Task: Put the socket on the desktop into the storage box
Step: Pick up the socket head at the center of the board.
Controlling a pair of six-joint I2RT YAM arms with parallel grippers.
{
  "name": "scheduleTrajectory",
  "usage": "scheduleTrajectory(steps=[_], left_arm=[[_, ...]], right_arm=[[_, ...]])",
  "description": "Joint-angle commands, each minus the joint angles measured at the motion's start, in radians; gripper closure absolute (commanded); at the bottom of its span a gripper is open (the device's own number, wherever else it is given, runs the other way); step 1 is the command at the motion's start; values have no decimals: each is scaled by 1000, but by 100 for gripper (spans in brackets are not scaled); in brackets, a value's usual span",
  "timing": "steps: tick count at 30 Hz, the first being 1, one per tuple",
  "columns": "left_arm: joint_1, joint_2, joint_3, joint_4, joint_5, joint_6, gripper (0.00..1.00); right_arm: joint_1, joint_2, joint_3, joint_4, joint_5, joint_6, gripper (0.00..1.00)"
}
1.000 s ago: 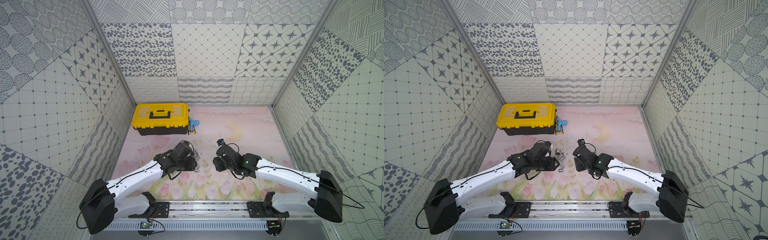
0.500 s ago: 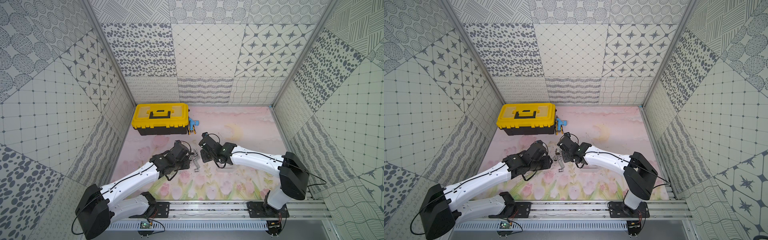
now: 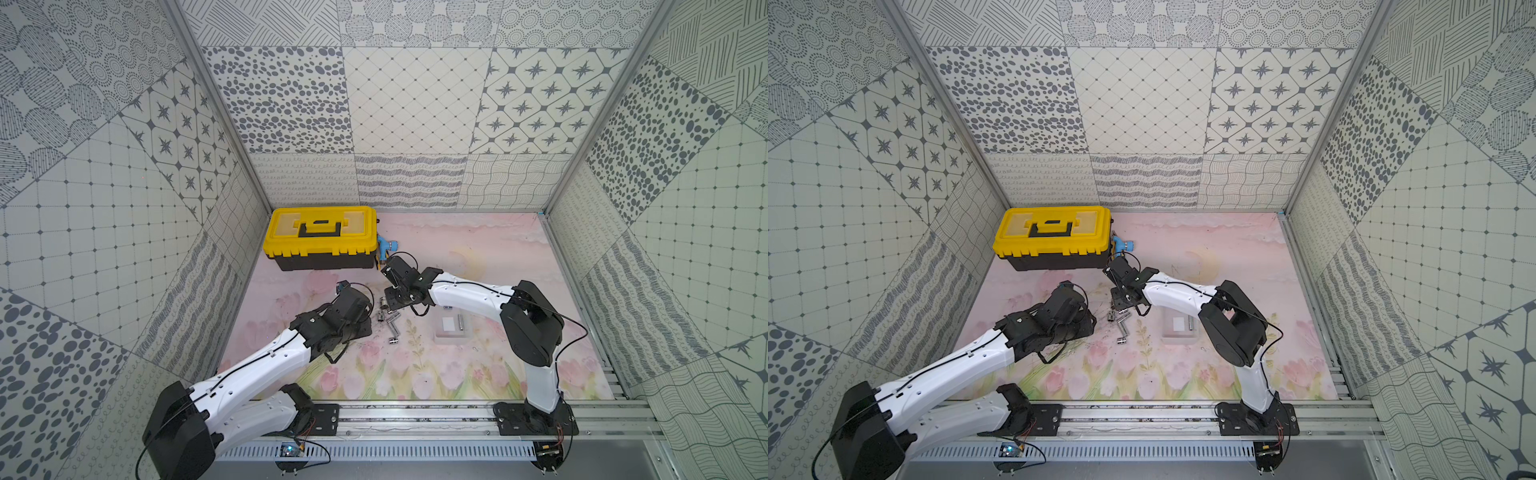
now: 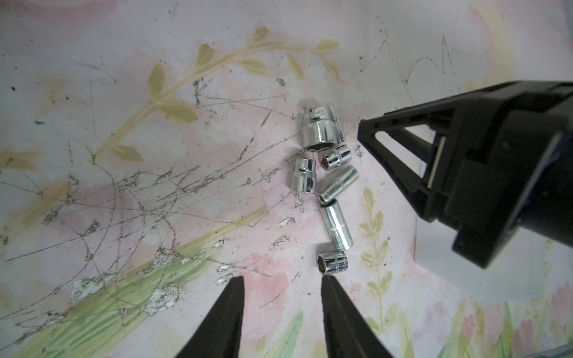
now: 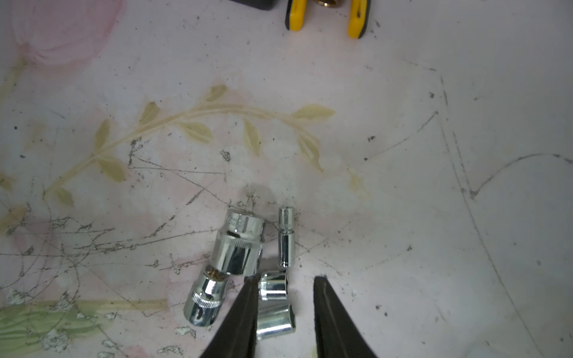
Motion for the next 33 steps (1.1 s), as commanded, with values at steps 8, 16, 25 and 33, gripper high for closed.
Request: scheduleTrajectory(steps=[8, 16, 25, 33], left_arm=[[22, -25, -26, -18, 10, -14, 55], [27, -24, -36, -4, 21, -15, 55], [28, -23, -44, 8, 24, -16, 55], [31, -8, -39, 25, 30, -14, 55]], right_arm=[[-17, 89, 80, -13, 6, -35, 67], [-16, 123, 76, -12, -16, -31, 67], [-17, 146, 68, -17, 4, -29, 74], [-28, 158, 59, -19, 18, -30, 85]])
